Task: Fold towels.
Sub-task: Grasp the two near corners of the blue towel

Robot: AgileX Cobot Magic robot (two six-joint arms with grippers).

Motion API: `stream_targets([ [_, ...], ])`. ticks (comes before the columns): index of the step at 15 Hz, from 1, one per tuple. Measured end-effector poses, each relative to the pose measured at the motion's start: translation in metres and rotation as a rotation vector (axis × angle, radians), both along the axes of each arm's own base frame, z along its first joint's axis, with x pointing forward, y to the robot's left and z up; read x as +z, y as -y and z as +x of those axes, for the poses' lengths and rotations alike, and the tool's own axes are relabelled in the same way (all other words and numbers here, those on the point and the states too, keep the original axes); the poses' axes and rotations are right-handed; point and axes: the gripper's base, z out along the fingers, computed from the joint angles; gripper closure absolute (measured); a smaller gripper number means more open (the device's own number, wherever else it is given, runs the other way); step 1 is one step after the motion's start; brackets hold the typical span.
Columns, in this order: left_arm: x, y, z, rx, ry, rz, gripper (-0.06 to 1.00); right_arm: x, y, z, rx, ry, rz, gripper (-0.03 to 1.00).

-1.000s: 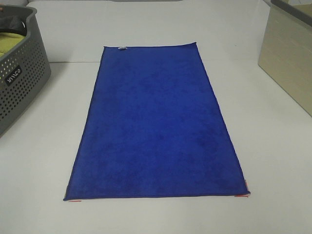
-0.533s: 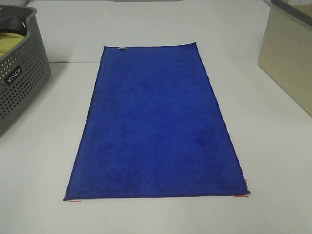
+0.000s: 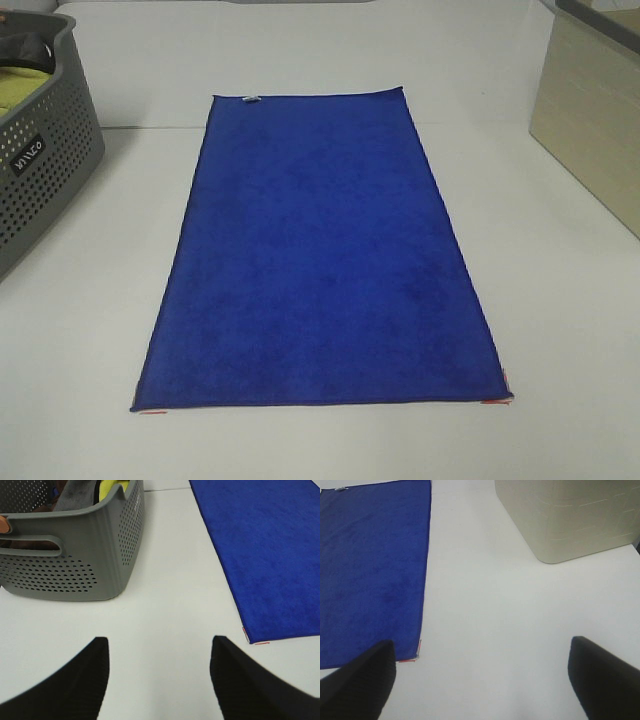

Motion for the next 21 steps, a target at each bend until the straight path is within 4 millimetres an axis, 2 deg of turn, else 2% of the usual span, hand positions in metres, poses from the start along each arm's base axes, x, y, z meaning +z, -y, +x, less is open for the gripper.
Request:
stream_targets([
  [21,0.0000,0.0000,0.0000,0.000,0.000,0.000,0.37,0.0000,0.0000,0.0000,0.000,0.000,0.000,0.09],
])
